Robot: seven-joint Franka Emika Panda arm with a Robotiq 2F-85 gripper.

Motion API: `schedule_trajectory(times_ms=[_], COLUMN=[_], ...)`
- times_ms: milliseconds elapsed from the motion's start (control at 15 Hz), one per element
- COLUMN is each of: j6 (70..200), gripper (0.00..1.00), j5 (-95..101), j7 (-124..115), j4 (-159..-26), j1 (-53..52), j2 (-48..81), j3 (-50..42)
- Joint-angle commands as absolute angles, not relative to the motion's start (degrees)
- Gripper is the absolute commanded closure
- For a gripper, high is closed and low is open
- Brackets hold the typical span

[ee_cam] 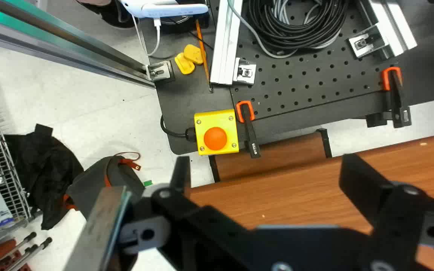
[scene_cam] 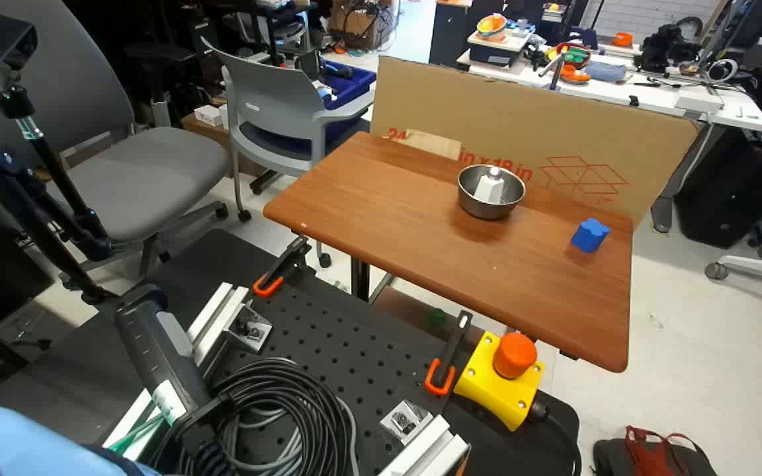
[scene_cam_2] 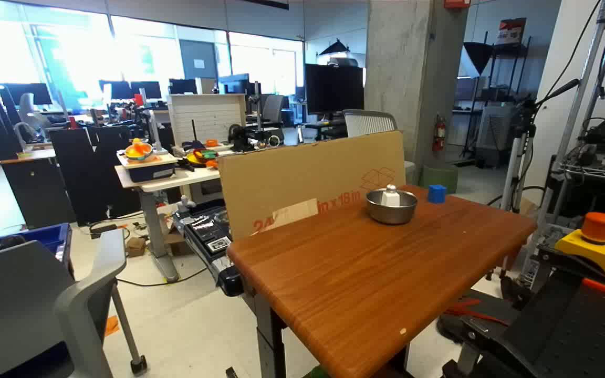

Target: Remove the salt cellar from the silver bowl.

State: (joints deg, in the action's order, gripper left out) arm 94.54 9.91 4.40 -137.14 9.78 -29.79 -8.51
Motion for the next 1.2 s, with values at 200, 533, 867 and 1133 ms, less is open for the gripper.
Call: schedule_trajectory(times_ms=[200,533,867,1133], j6=[94.4,96.8,108.1,117.7], gripper=[0.0,0.0,0.0,0.0], j5=[10.0,10.0,10.2,9.1], j7=[4.3,2.3,-2.4,-7.1], j4=[-137.0,-136.8,-135.8,-132.8], j1=[9.5,9.4,9.0,7.8], j2=[-29.8,-27.2,-17.0,-6.2], j3=[-8.8,-8.3,-7.3,-5.8])
